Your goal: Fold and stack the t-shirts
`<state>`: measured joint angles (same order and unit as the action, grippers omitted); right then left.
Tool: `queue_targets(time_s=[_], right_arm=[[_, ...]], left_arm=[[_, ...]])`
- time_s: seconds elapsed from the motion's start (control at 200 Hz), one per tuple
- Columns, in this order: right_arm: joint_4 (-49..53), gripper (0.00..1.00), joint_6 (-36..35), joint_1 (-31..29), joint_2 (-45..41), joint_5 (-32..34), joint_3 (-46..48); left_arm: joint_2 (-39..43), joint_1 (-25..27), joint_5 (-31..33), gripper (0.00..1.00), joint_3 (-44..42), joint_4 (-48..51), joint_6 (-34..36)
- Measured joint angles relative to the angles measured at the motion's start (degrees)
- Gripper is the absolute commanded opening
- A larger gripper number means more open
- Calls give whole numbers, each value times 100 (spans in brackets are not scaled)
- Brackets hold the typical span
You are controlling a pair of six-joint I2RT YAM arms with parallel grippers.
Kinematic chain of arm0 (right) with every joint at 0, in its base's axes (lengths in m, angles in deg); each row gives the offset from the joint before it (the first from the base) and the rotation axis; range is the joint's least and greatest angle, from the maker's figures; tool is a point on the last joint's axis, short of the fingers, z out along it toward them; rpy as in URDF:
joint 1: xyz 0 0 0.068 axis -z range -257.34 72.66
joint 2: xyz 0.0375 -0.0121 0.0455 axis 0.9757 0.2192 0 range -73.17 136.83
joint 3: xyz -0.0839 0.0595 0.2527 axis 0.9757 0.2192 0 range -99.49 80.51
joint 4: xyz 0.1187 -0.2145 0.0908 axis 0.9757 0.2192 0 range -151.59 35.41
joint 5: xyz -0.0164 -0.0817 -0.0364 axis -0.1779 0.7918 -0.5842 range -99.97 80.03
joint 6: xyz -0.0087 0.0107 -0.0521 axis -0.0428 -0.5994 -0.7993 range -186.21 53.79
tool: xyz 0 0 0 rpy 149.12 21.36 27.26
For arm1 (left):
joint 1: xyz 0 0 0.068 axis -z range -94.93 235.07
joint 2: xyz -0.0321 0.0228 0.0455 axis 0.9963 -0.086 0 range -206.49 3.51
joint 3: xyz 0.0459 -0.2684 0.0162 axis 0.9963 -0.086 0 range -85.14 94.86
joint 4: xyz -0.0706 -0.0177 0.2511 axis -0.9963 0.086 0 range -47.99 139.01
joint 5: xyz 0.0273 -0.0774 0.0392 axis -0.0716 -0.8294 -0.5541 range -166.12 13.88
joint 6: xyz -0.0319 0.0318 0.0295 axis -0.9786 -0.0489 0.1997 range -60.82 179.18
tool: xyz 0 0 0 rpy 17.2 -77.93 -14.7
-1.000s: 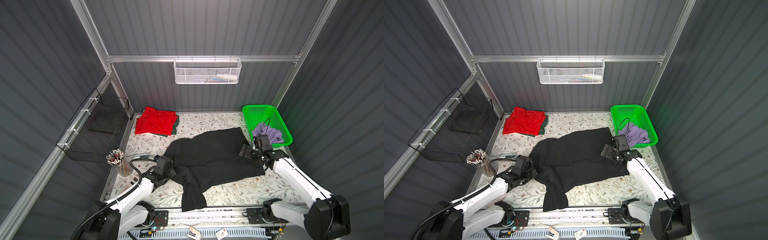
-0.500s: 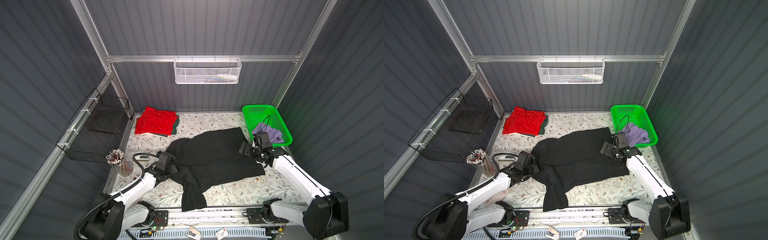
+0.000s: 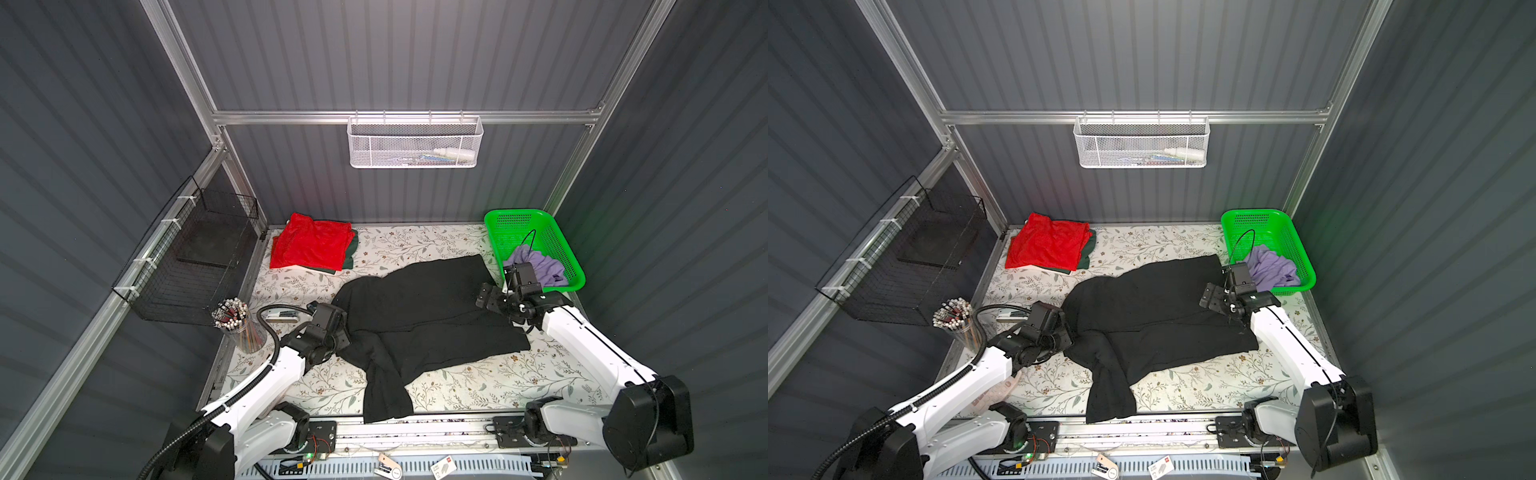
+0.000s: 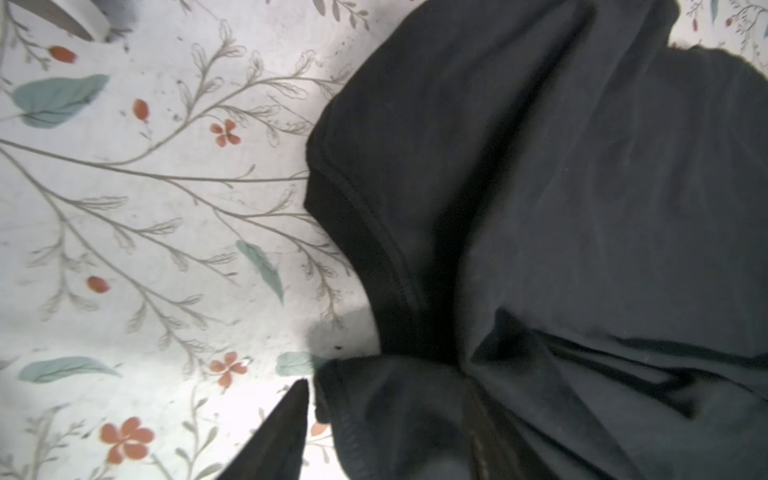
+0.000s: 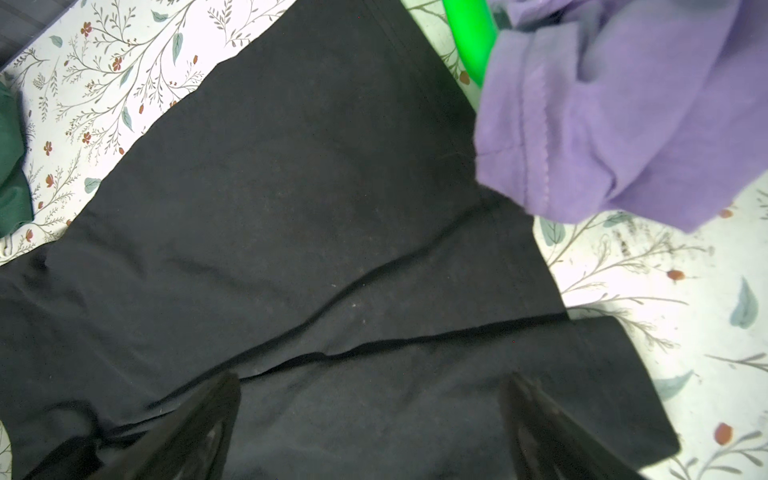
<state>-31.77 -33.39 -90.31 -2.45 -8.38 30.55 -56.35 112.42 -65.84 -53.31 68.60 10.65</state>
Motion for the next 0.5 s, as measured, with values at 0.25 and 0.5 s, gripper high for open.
queue_targets(time_s=[0.25,0.5], right_arm=[[7,99,-33,0,52,0,-31],[2,99,-55,0,59,7,-44]], left_arm=[[-282,-4,-439,55,-579,-619,-334],[-662,-9,-688,0,-575,-1040,-455]])
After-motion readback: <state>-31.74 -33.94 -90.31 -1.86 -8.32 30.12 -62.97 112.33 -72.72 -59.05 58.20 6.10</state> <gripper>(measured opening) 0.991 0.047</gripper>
